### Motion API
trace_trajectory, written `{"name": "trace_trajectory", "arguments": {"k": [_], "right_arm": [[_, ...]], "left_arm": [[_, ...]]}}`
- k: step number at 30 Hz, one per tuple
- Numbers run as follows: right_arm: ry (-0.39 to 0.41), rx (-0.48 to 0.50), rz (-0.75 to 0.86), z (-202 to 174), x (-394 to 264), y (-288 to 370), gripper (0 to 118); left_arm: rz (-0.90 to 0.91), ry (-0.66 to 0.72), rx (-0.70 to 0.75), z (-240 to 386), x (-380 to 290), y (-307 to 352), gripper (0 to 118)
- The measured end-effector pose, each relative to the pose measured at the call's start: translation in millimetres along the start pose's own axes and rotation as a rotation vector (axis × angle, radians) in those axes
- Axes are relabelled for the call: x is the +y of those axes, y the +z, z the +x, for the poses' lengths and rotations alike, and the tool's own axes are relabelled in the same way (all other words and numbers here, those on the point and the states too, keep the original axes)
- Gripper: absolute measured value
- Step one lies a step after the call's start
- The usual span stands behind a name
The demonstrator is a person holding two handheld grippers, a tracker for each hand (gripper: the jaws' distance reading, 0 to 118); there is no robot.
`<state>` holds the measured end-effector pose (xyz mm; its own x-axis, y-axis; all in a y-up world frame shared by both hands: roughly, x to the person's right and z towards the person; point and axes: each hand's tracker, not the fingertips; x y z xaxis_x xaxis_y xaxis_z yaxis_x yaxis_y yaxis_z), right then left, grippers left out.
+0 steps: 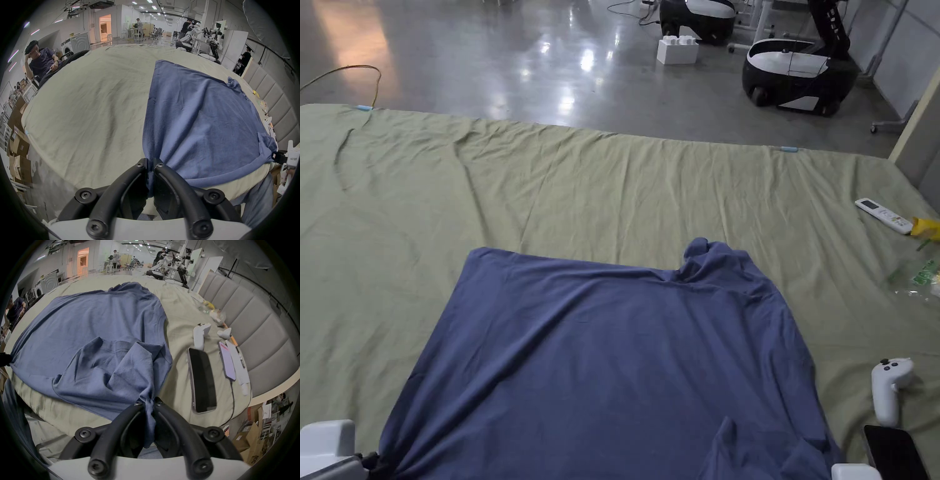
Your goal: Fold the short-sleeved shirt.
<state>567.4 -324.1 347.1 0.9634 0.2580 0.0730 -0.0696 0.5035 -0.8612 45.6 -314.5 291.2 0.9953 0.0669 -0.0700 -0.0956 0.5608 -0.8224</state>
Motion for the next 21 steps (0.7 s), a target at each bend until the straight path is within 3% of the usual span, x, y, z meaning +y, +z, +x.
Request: {"name": "trace_trajectory", "arguments": {"k": [8, 9, 16, 18, 21], "right_arm": [[0.013, -0.016, 0.031, 2, 7, 16, 7], [0.010, -0.012, 0.026, 2, 7, 15, 7], [-0.077, 0.032, 0.066, 11, 14, 17, 7], [-0.126, 0.047, 0.125, 16, 22, 20, 7], [-0.131, 0.049, 0.135, 22, 42, 18, 7]], "left_arm": [[0.028, 0.017, -0.016, -54, -9, -46, 7], [0.033, 0.025, -0.020, -25, -4, -19, 7], [0.144, 0.030, -0.014, 18, 14, 24, 7], [0.162, 0.042, -0.026, 13, 30, 22, 7], [0.176, 0.045, -0.030, 17, 51, 18, 7]]}}
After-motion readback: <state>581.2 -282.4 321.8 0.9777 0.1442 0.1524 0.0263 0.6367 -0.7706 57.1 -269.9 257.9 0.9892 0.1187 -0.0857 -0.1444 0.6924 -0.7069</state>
